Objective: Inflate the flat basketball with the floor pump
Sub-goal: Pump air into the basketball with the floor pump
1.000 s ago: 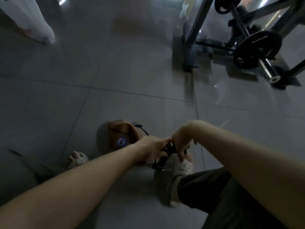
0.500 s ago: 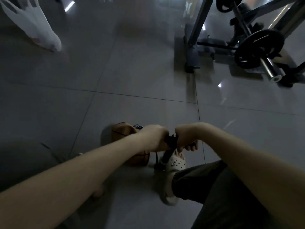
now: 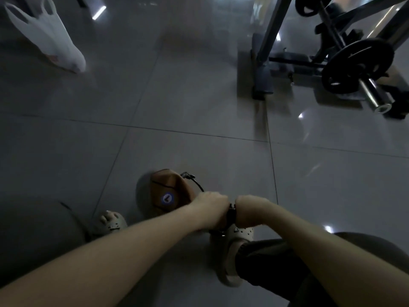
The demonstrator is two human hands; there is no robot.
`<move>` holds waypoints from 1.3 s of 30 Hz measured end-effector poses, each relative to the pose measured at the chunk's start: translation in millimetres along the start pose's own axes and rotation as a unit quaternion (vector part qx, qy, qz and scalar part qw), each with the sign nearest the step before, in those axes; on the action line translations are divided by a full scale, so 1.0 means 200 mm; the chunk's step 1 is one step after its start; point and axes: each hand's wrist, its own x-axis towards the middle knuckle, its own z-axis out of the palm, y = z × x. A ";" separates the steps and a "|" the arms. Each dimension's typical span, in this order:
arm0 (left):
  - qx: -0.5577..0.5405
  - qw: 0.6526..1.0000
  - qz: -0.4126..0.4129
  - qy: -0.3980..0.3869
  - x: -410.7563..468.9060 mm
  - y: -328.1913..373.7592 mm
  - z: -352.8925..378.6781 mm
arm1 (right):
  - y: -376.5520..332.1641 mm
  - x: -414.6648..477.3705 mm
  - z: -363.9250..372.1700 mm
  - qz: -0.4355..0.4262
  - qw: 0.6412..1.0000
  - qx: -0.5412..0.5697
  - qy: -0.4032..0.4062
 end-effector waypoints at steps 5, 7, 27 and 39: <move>-0.017 1.000 -0.007 -0.012 0.10 -0.03 0.15 | 0.02 0.16 0.09 0.023 1.000 -0.004 -0.003; -0.034 0.999 -0.009 -0.006 0.11 -0.04 0.12 | 0.03 0.18 0.06 0.011 1.000 0.008 -0.008; -0.160 0.986 -0.026 -0.035 0.11 -0.06 0.17 | 0.02 0.15 -0.03 -0.018 0.992 0.002 -0.128; -0.204 0.937 -0.272 0.084 0.45 -0.94 0.26 | 0.04 0.58 -0.43 -0.047 0.965 0.153 -0.209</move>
